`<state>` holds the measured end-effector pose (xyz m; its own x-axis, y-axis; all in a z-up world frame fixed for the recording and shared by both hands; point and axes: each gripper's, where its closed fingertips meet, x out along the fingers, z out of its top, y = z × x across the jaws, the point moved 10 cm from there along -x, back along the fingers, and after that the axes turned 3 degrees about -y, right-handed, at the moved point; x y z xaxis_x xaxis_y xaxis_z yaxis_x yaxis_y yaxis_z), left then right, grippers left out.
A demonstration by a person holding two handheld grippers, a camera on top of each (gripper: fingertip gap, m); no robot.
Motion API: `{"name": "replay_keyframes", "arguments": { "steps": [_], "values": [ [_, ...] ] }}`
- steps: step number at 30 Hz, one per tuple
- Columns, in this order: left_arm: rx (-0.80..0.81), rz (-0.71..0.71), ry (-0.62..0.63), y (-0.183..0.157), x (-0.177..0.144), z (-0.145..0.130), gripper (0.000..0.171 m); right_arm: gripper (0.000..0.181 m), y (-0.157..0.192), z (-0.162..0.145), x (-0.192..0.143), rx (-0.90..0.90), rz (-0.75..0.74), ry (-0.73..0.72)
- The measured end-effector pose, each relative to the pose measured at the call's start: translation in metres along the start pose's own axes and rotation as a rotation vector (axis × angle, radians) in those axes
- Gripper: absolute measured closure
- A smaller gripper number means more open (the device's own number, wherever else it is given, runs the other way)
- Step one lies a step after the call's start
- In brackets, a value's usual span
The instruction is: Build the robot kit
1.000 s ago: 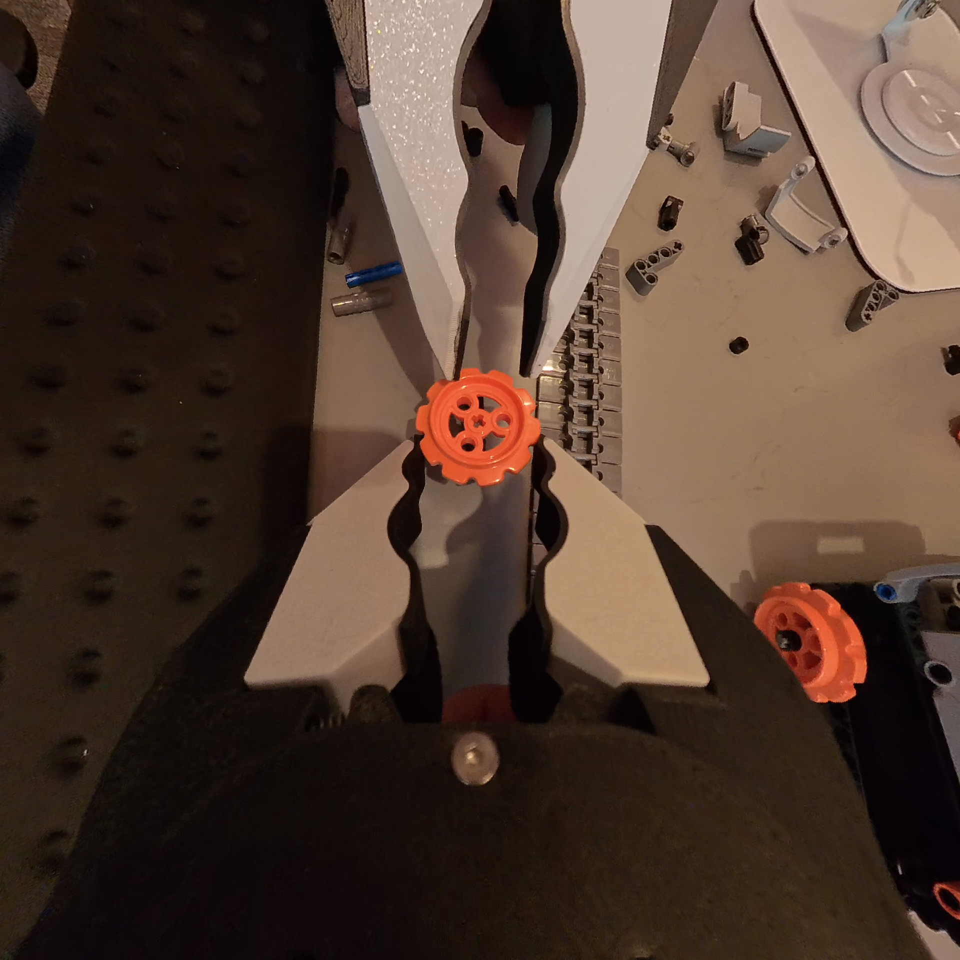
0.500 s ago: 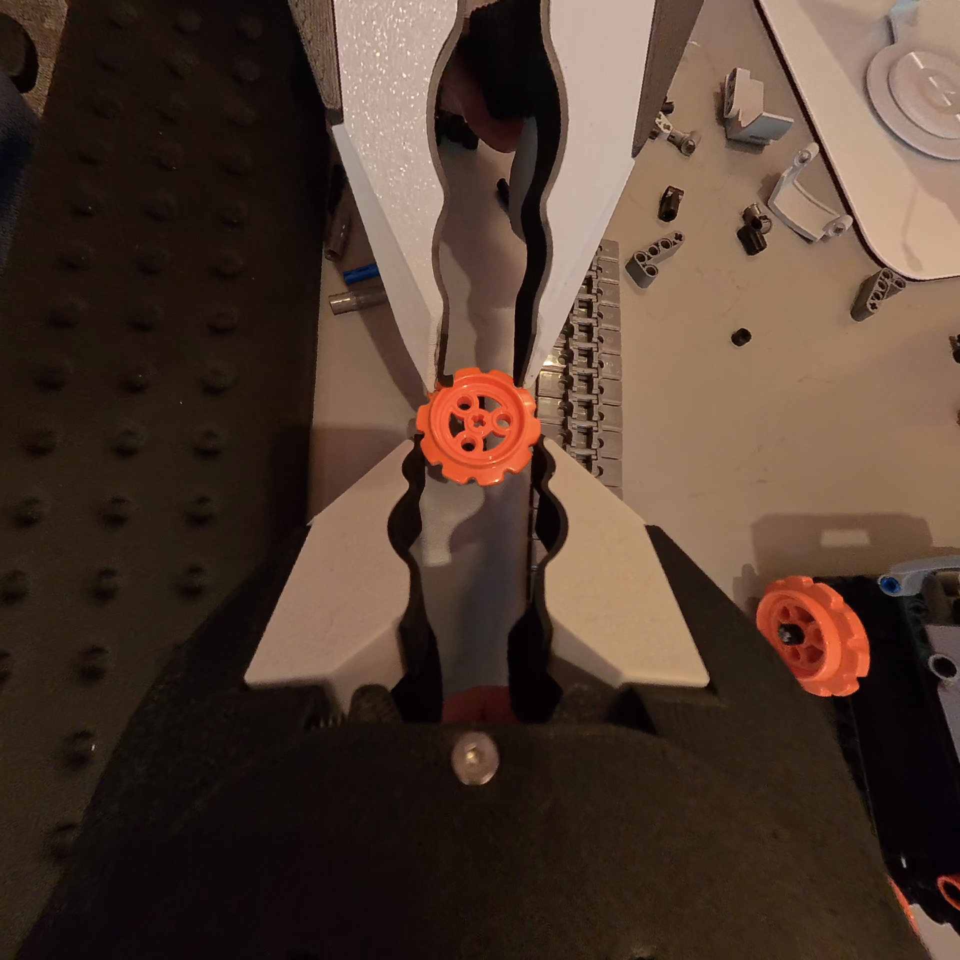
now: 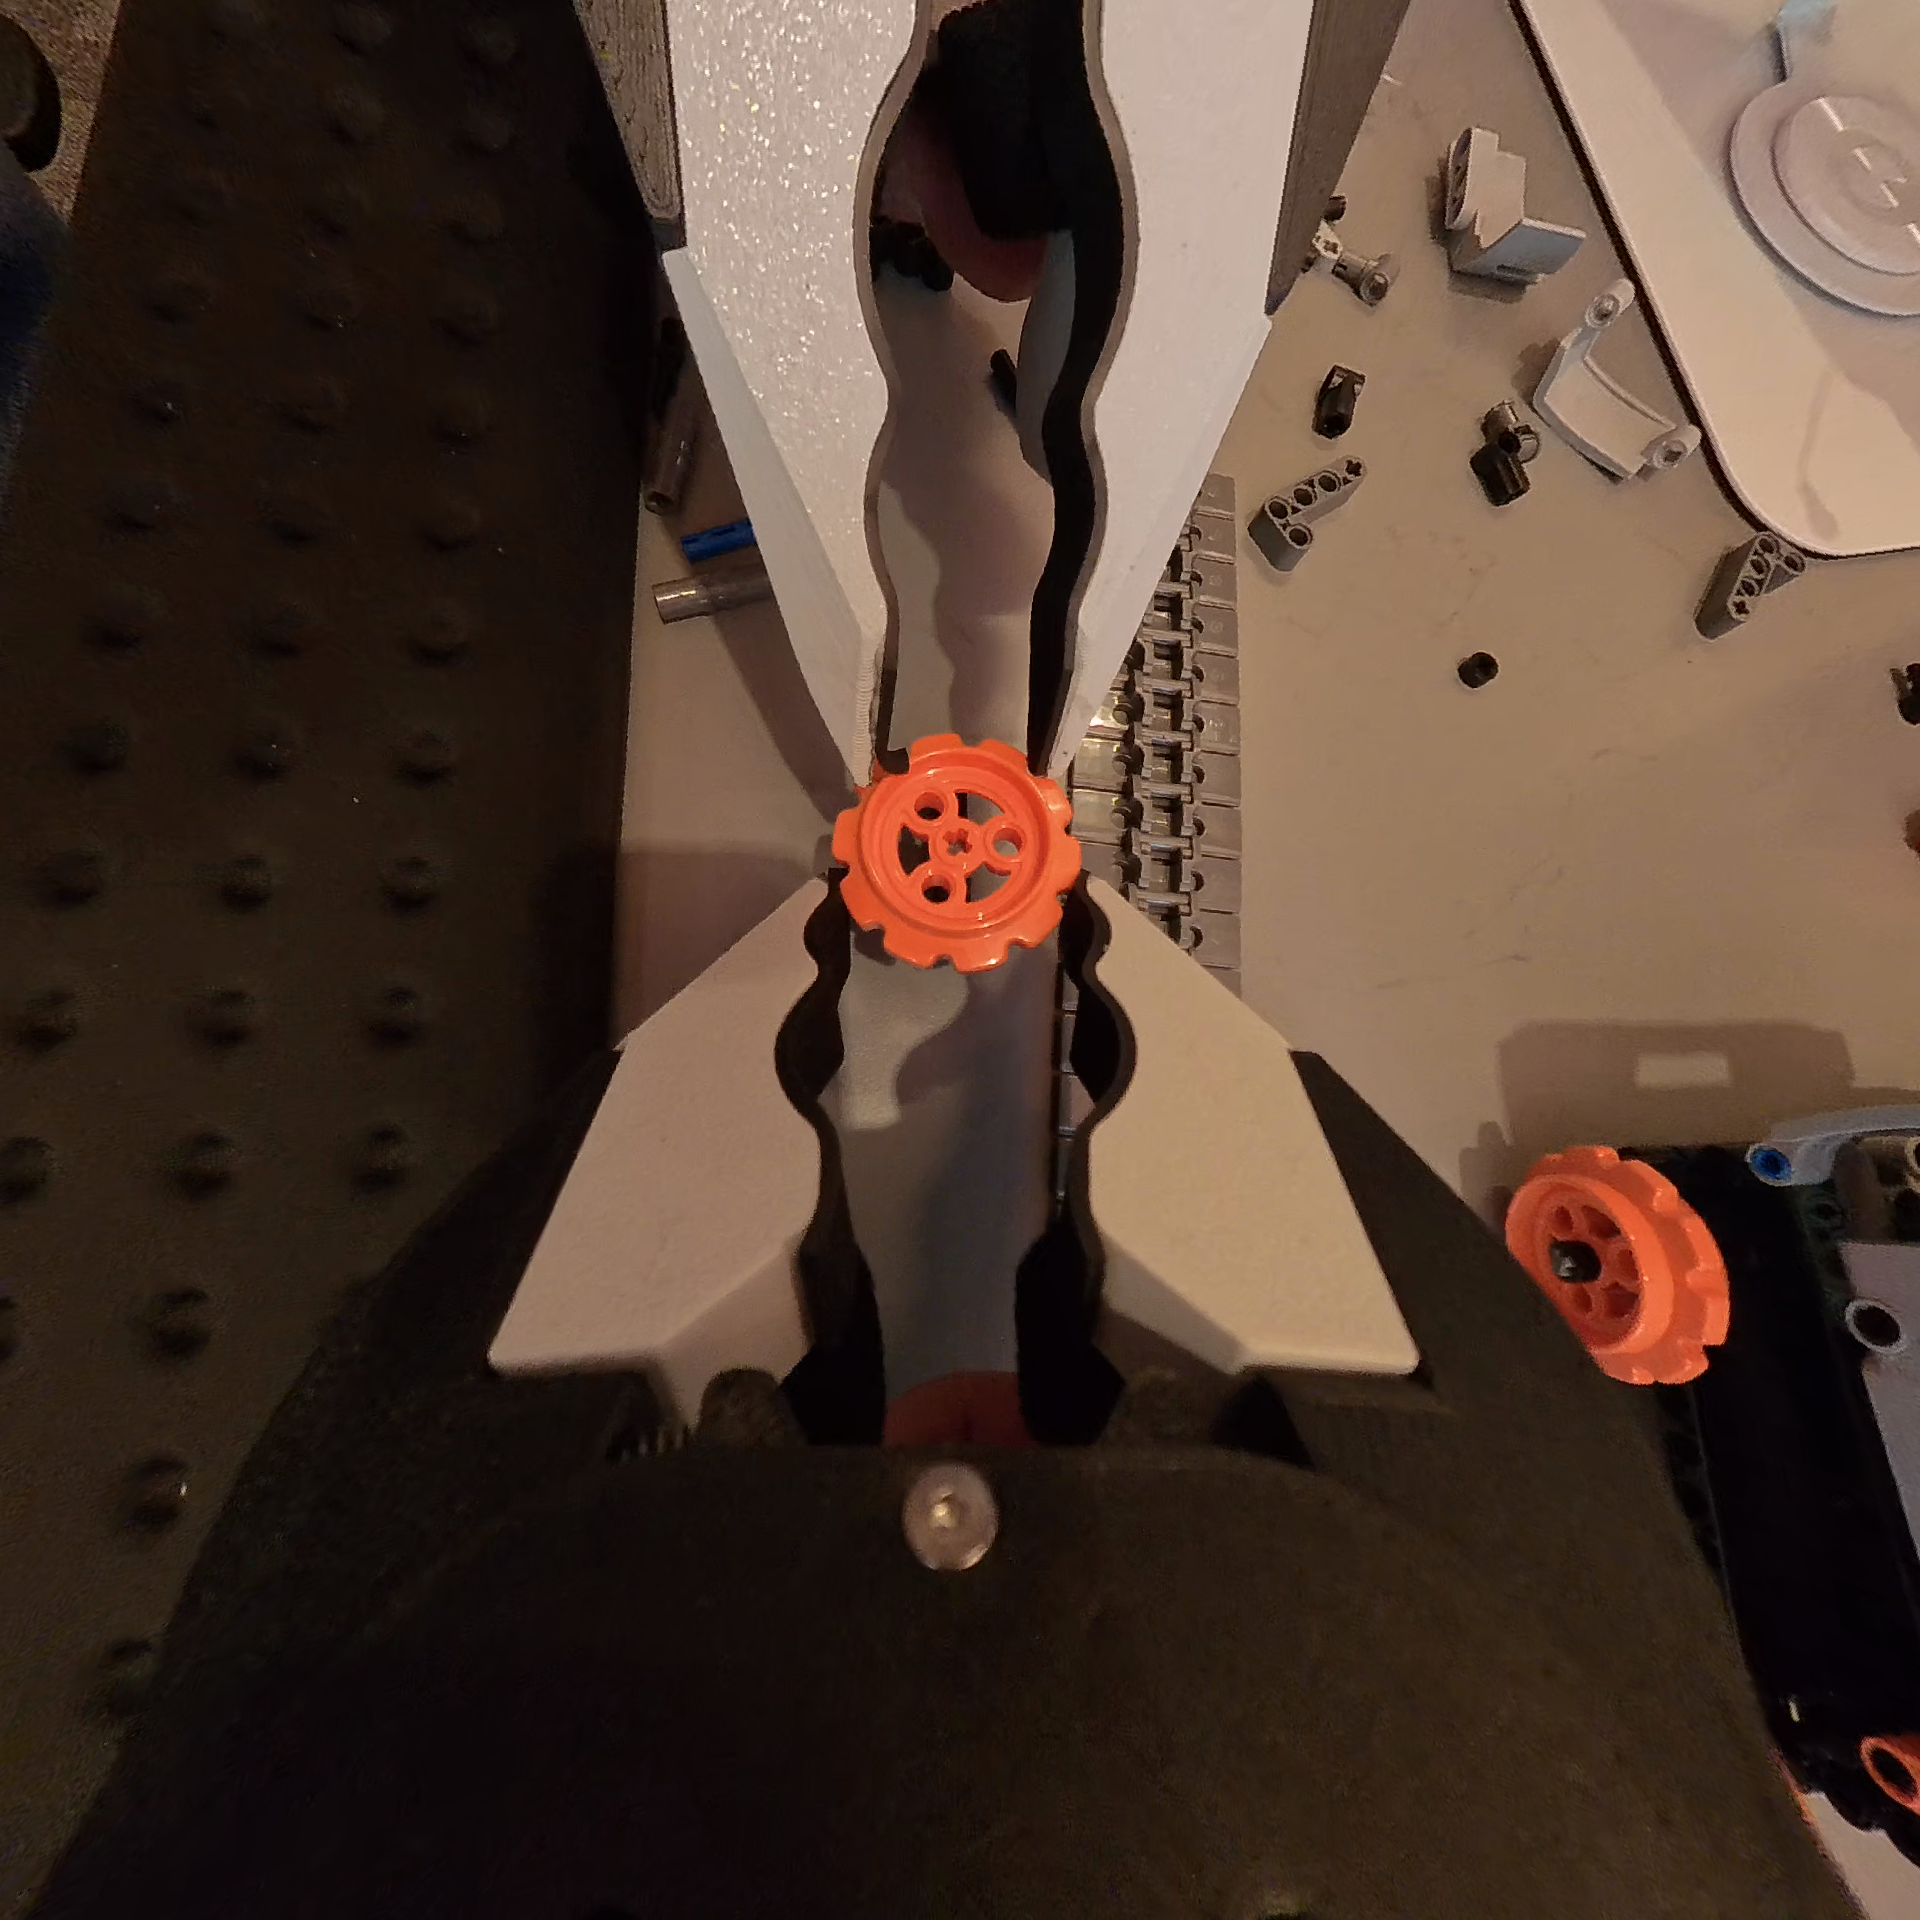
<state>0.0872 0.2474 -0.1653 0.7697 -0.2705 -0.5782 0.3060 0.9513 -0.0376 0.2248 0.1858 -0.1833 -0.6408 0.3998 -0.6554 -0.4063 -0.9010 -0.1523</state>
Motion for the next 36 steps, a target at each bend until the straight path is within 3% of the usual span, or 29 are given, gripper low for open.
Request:
{"name": "replay_keyframes", "arguments": {
  "steps": [9,12,16,25,31,34,36],
  "values": [
    [-0.015,-0.026,0.089,0.004,0.000,-0.012,0.139,0.141,-0.001,-0.001,-0.001,0.019,0.007,-0.026],
    [0.016,-0.003,0.118,0.002,0.010,-0.015,0.144,0.141,-0.002,-0.002,-0.002,0.025,0.007,-0.032],
    [0.074,0.037,0.142,-0.002,0.020,-0.016,0.163,0.141,-0.002,-0.002,-0.003,0.033,0.012,-0.045],
    [0.137,0.088,0.156,-0.004,0.023,-0.013,0.164,0.141,-0.003,-0.002,-0.006,0.037,0.007,-0.047],
    [0.128,0.088,0.162,-0.003,0.023,-0.013,0.164,0.142,0.008,0.005,-0.005,-0.203,-0.114,0.014],
    [0.124,0.087,0.162,-0.003,0.024,-0.013,0.165,0.142,0.006,0.005,-0.006,-0.153,-0.099,0.001],
    [0.127,0.083,0.163,-0.004,0.024,-0.013,0.165,0.142,0.001,0.004,-0.006,-0.022,-0.042,-0.027]
  ]
}}
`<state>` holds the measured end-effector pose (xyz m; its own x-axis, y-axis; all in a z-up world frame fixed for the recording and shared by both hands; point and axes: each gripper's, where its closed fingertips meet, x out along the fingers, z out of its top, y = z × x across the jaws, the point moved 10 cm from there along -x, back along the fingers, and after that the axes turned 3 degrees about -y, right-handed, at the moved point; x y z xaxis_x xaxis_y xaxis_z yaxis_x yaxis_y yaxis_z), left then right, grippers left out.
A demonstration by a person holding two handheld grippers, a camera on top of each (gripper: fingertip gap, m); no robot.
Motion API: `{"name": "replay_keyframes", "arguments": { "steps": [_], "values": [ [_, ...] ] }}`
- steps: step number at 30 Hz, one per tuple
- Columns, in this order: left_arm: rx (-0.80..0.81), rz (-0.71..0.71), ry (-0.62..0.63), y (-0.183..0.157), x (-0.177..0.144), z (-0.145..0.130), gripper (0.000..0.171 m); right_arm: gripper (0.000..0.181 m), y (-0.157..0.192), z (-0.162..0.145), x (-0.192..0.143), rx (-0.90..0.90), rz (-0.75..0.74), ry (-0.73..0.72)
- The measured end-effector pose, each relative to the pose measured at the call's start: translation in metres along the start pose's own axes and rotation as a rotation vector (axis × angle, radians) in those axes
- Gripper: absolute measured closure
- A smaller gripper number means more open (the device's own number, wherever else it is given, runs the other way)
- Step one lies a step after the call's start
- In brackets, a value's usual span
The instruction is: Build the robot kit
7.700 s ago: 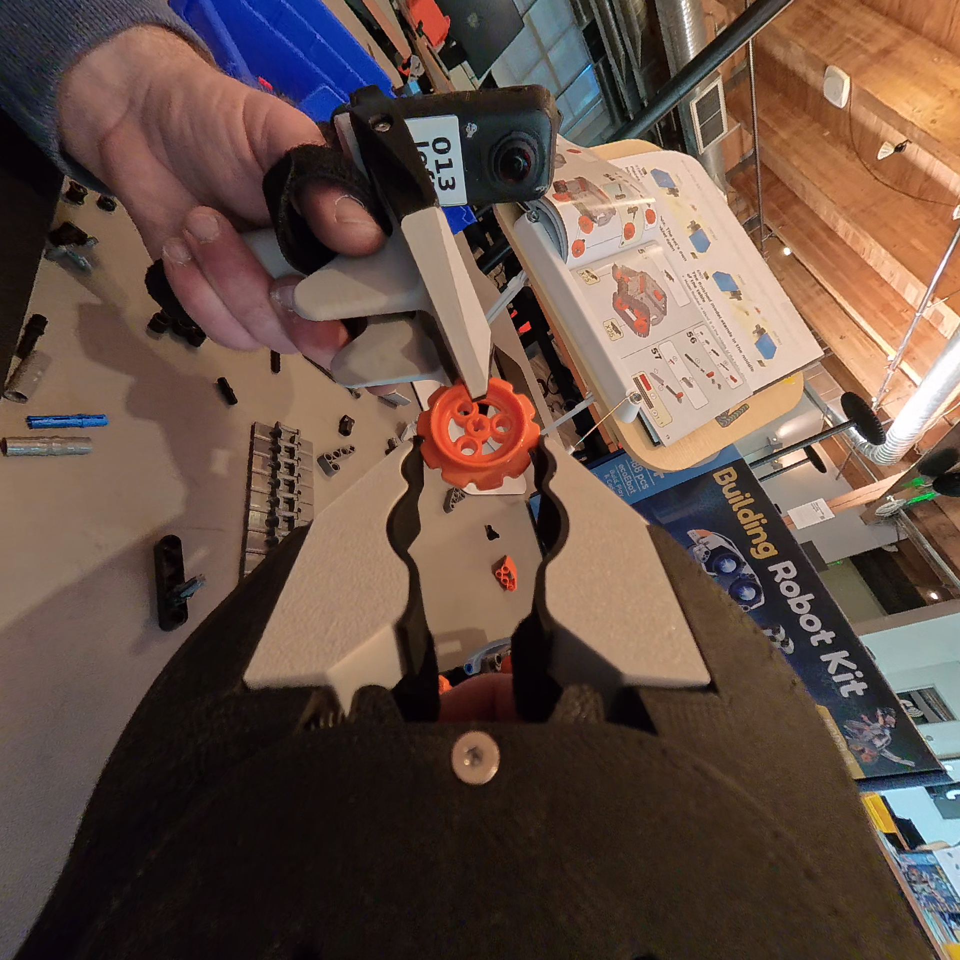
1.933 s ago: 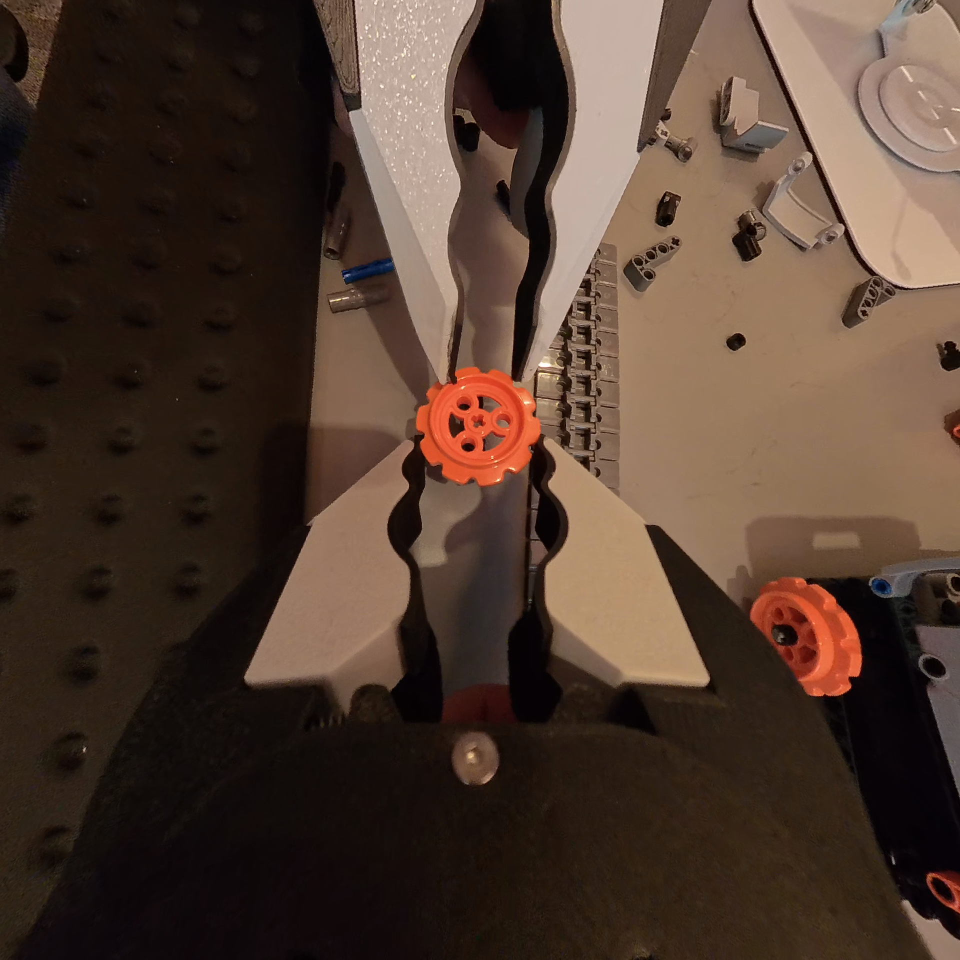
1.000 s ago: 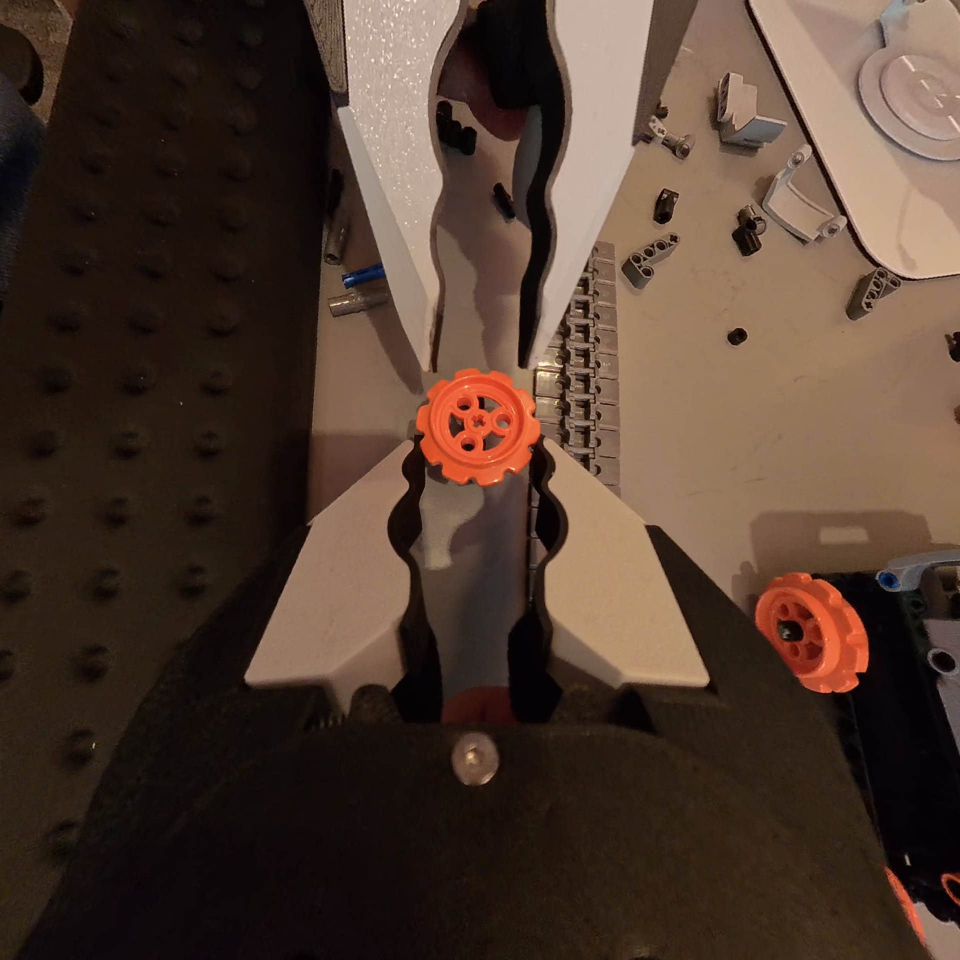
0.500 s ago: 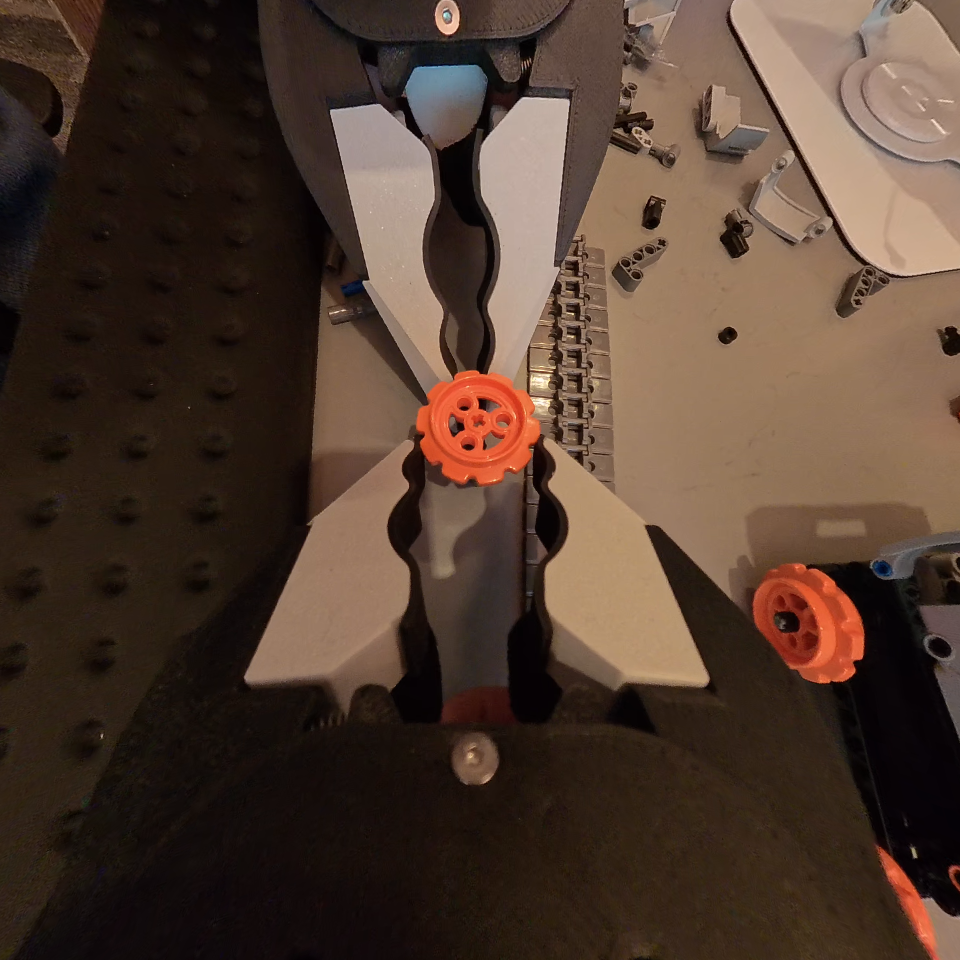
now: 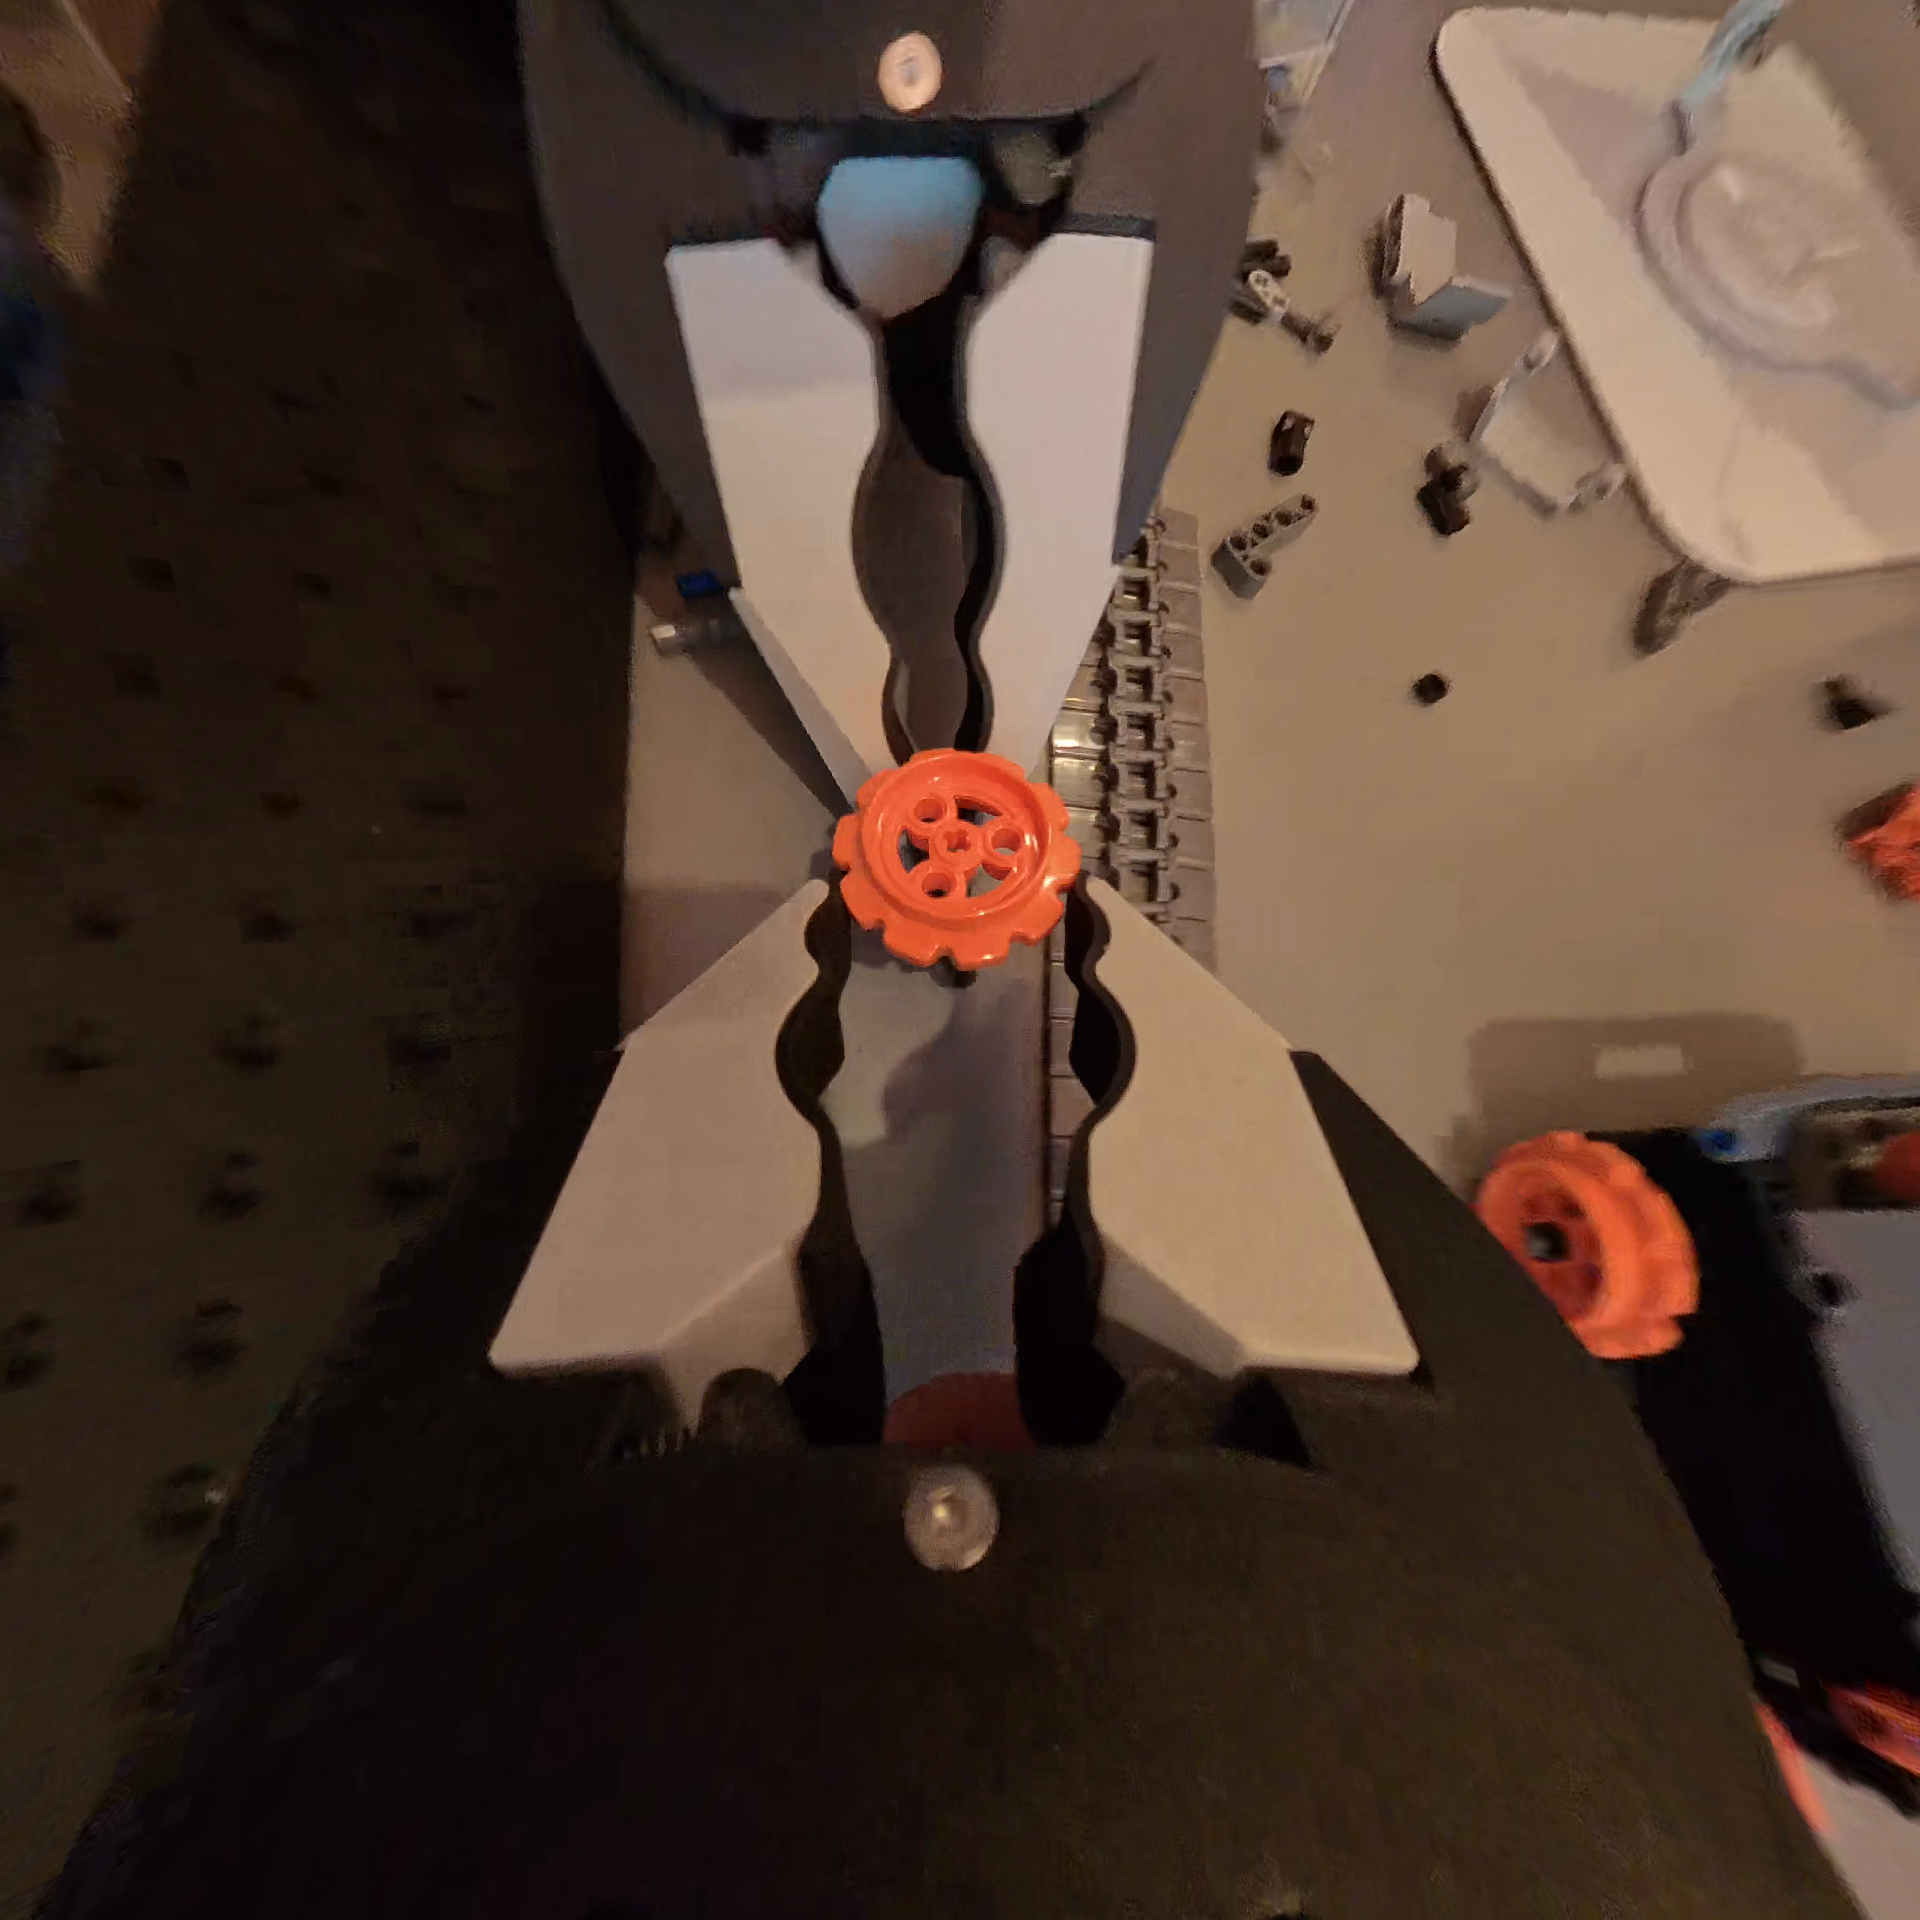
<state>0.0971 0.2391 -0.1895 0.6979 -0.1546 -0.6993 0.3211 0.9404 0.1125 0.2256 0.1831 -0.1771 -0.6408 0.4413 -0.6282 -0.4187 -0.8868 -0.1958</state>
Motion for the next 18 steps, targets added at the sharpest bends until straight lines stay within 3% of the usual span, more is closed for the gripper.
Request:
{"name": "replay_keyframes", "arguments": {
  "steps": [3,6,10,12,18],
  "values": [
    [0.002,-0.001,0.003,-0.001,0.000,0.000,0.164,0.142,-0.008,-0.004,0.000,0.185,0.098,-0.037],
    [0.004,-0.002,0.004,-0.002,0.001,0.001,0.164,0.142,-0.010,-0.005,-0.001,0.232,0.127,-0.052],
    [-0.007,-0.012,0.001,-0.001,0.001,0.001,0.165,0.142,0.007,0.011,-0.008,-0.093,-0.016,-0.088],
    [-0.014,-0.015,0.001,0.000,0.001,0.001,0.164,0.142,0.008,0.012,-0.008,-0.169,-0.075,-0.055],
    [-0.033,-0.055,0.015,-0.002,-0.004,-0.002,0.165,0.142,-0.025,0.006,-0.014,0.136,-0.058,-0.102]
  ]
}}
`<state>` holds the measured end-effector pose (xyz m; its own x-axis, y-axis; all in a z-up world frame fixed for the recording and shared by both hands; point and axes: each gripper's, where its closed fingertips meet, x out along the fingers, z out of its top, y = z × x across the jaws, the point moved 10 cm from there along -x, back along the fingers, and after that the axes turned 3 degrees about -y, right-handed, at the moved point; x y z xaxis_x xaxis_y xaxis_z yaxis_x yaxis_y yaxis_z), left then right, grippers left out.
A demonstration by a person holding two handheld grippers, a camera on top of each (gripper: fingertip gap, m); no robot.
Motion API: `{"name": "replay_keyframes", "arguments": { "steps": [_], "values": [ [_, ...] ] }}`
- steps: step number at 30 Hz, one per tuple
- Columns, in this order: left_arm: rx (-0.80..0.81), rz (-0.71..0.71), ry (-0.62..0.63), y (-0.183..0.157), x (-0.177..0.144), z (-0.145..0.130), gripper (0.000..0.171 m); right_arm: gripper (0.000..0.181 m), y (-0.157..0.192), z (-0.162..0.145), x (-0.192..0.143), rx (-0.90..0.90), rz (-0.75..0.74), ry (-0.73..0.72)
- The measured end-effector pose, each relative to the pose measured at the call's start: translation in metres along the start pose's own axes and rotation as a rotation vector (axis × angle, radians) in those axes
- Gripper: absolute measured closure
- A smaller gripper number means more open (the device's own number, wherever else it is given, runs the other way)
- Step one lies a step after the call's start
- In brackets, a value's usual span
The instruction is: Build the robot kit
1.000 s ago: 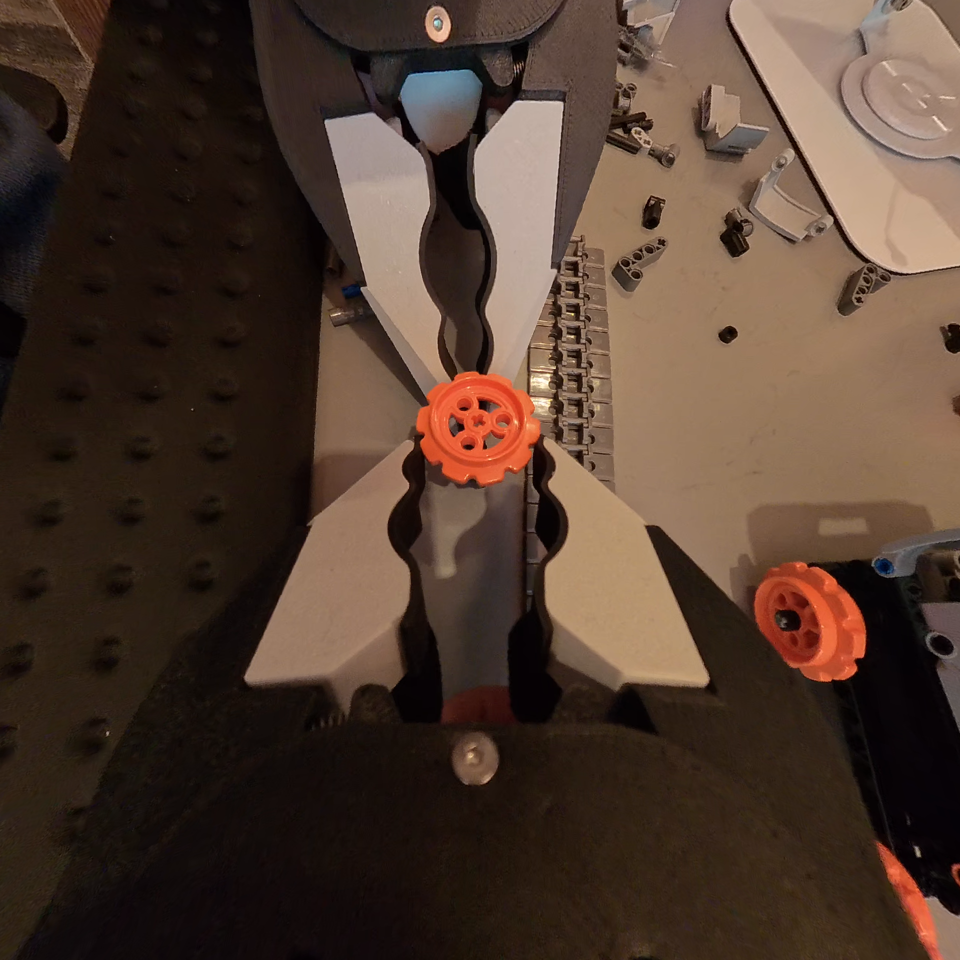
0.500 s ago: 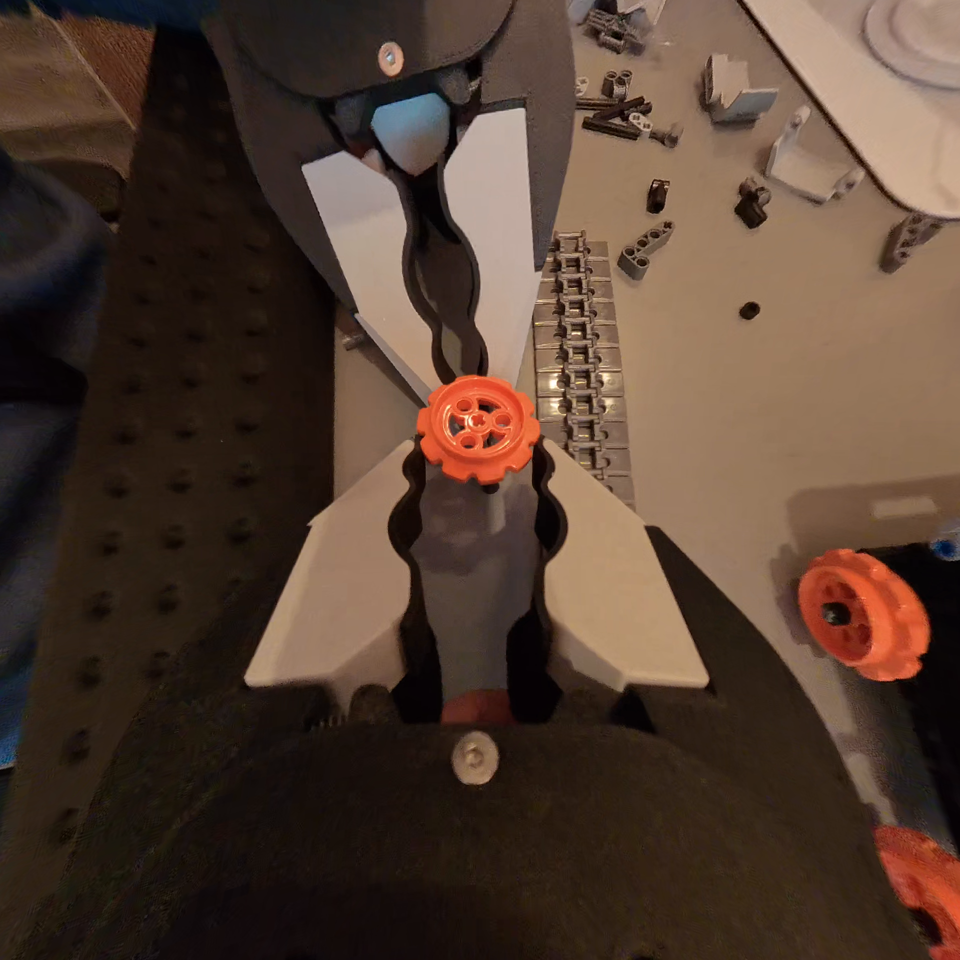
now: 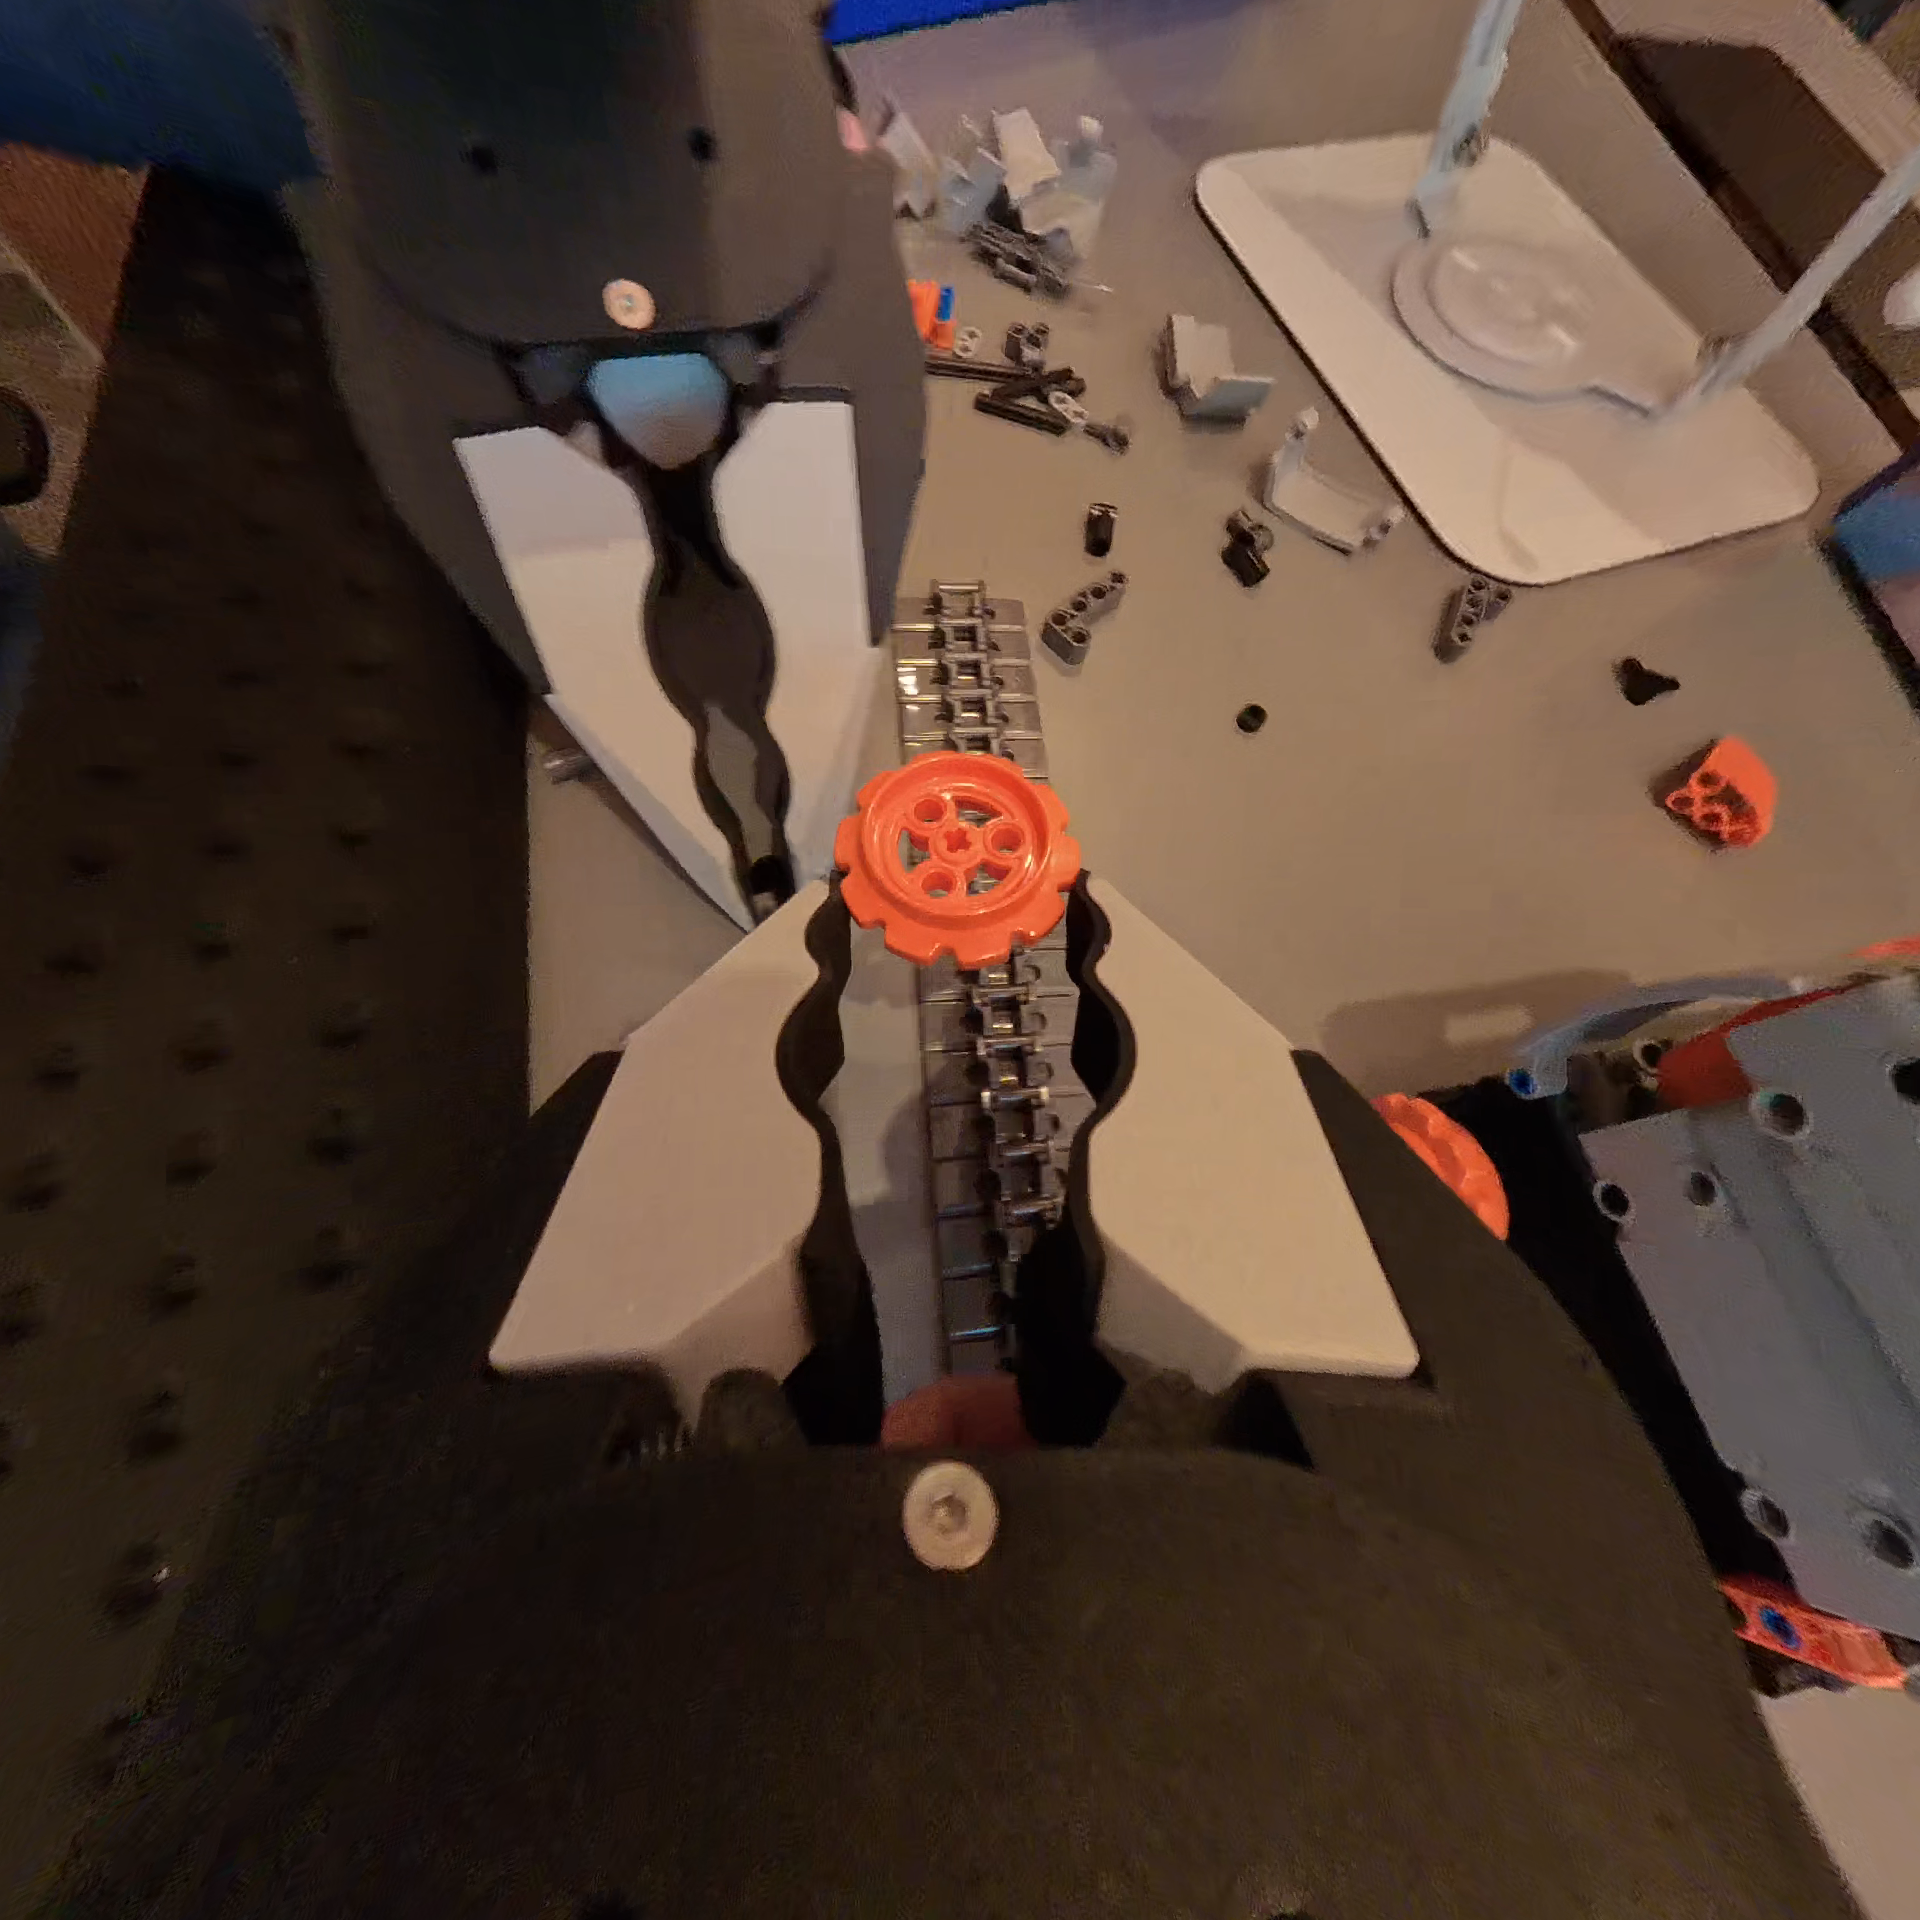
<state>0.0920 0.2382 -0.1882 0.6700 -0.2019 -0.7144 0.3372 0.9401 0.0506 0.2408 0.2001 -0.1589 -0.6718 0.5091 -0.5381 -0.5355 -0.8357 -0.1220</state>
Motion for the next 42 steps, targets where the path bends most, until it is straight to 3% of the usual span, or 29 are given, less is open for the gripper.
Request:
{"name": "replay_keyframes", "arguments": {
  "steps": [2,7,12,18,24,29,35,39,42],
  "values": [
    [-0.004,-0.002,0.010,-0.001,-0.003,-0.001,0.161,0.141,-0.009,0.000,0.006,0.023,-0.046,0.036],
    [-0.047,-0.012,0.020,0.002,-0.019,-0.002,0.130,0.141,-0.024,0.005,0.026,0.058,-0.121,0.137],
    [-0.053,0.027,0.034,0.007,-0.046,-0.011,0.132,0.141,-0.038,0.007,0.049,0.110,-0.146,0.257],
    [-0.131,0.193,-0.004,0.029,-0.083,-0.030,0.138,0.141,-0.050,0.006,0.061,0.181,-0.103,0.315],
    [-0.162,0.406,0.118,0.063,-0.097,-0.054,0.140,0.133,-0.052,0.004,0.056,0.198,-0.080,0.325],
    [-0.172,0.408,0.134,0.063,-0.114,-0.060,0.143,0.134,-0.046,0.012,0.032,0.138,-0.087,0.258],
    [-0.164,0.353,0.140,0.045,-0.130,-0.067,0.148,0.147,-0.010,0.020,0.009,0.000,0.050,0.171],
    [-0.175,0.227,0.096,0.025,-0.115,-0.066,0.150,0.153,0.006,0.016,0.011,-0.037,0.082,0.136],
    [-0.156,0.194,0.131,0.014,-0.090,-0.064,0.150,0.153,0.006,0.011,0.014,-0.031,0.095,0.136]
  ]
}}
